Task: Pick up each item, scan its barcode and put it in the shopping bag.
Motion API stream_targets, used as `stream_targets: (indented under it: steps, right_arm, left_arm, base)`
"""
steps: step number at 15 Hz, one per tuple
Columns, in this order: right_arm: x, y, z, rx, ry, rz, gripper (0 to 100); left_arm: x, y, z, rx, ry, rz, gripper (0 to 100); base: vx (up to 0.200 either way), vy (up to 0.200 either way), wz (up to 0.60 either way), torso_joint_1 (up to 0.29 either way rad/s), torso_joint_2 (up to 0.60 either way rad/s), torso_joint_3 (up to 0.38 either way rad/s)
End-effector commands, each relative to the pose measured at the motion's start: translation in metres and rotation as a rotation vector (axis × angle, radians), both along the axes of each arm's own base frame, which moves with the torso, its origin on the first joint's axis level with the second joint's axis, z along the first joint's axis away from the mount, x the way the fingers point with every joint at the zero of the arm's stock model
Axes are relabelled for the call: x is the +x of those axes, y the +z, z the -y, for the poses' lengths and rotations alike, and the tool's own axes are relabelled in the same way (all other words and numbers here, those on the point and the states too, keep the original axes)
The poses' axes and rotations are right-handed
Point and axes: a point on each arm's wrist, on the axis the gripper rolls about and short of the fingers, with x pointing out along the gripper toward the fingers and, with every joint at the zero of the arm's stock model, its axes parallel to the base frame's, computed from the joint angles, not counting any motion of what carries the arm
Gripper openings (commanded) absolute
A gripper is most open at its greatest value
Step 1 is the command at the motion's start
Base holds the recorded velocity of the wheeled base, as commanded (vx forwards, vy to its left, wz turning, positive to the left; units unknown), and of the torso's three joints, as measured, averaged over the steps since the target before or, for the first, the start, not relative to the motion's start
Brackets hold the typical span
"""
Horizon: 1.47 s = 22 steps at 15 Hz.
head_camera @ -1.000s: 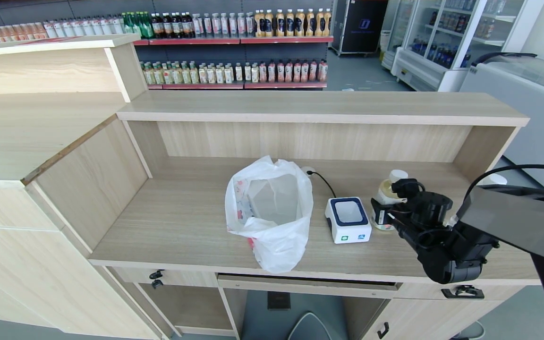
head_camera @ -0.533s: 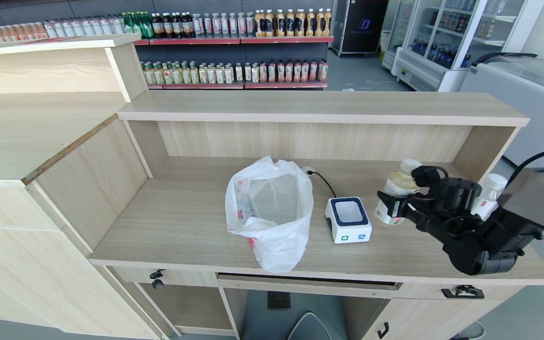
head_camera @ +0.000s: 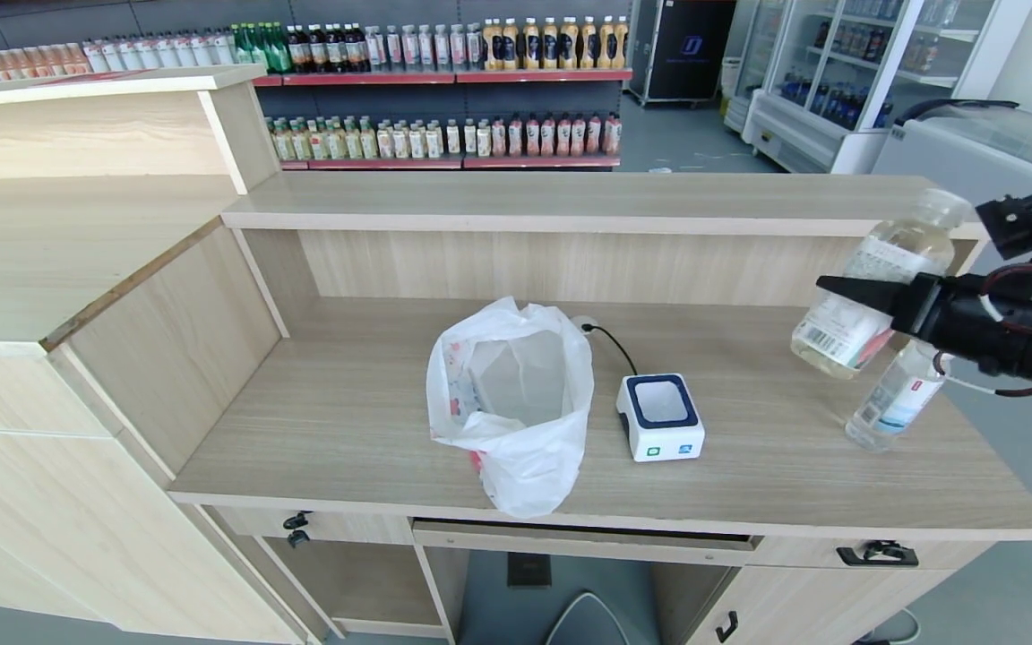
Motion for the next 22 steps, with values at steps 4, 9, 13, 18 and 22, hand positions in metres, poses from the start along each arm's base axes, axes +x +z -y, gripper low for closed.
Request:
stream_targets:
  steps: [4,9,13,18,22]
  right_arm:
    - [-0.095,0.049,-0.015,0.104,0.278,0.064,0]
    - [-0.138,0.064,-0.038,0.224,0.497,-0.022,0]
    - [-0.158,0.061,-0.046,0.247,0.579,-0.051,0]
    - [-0.194,0.060,-0.051,0.262,0.629,-0.099,0]
    - [-0.194,0.060,-0.052,0.260,0.634,-0.096,0]
  left_arm:
    - [0.000,0.000,0.000,0.000,0.002,0.000,100]
    - [0.000,0.000,0.000,0.000,0.000,0.000,100]
    - [0.000,0.000,0.000,0.000,0.000,0.000,100]
    - [0.000,0.000,0.000,0.000,0.000,0.000,100]
    - [0.000,0.000,0.000,0.000,0.000,0.000,100]
  base:
    - [0.000,0.000,0.00,0.000,0.00,0.000]
    - [0.000,0.000,0.00,0.000,0.00,0.000]
    - [0.000,0.000,0.00,0.000,0.00,0.000]
    - [0.000,0.000,0.00,0.000,0.00,0.000]
    - [0.000,0.000,0.00,0.000,0.00,0.000]
